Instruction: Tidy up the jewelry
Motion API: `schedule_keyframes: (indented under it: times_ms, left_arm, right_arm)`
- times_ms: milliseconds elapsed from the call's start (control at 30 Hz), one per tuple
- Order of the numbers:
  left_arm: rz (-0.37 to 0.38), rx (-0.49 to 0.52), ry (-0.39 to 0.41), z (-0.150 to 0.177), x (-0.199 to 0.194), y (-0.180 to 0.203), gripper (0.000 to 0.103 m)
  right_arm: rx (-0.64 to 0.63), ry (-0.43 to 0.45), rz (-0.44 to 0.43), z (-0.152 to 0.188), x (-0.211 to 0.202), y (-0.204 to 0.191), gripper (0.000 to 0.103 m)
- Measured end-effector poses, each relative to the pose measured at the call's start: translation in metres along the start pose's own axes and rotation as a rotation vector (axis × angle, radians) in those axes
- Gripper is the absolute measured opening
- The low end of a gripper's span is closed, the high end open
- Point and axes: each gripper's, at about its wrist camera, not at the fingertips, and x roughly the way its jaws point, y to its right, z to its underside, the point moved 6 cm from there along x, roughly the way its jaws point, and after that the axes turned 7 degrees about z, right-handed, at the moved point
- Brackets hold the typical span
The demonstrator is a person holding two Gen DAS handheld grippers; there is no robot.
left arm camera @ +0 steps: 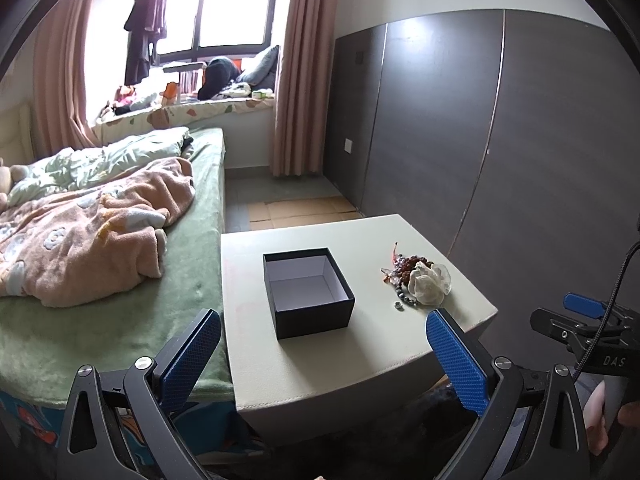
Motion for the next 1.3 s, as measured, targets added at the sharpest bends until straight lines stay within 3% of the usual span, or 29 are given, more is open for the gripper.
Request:
schedule_keyframes:
  times_ms: [200,533,867,1033,1133,1300]
  left_arm:
    - [0.024,0.014,0.002,0.001,0.003,0.002,0.102]
    - [0.061,0.105,-0.061,0.0,0.035,0.018,0.102]
    - [0.16,0.161,-0.12,-0.022,0.072,0.056,0.102]
    - [0.214,0.18,-0.156,-0.031,0.094,0.077,0.102]
    - [0.224,0.187,-0.183,-0.035,0.108,0.087,0.102]
    - [0.261,0.149,-0.244,-0.042,0.143,0.099,0.101]
  right_arm:
    - [0.017,-0.001,-0.006,0.001,0.006,0.006,0.103]
    - [0.099,-0.039,-0.037,-0.003,0.02,0.036,0.103]
    - [0.18,0.035,0.0,-0.032,0.023,0.075,0.103]
    - [0.272,0.01,-0.027,-0.046,0.039,0.091,0.103]
    - [0.334,-0.049,-0.06,-0.05,0.057,0.099,0.103]
    - [0.408,-0.088,-0.08,-0.055,0.082,0.109,0.103]
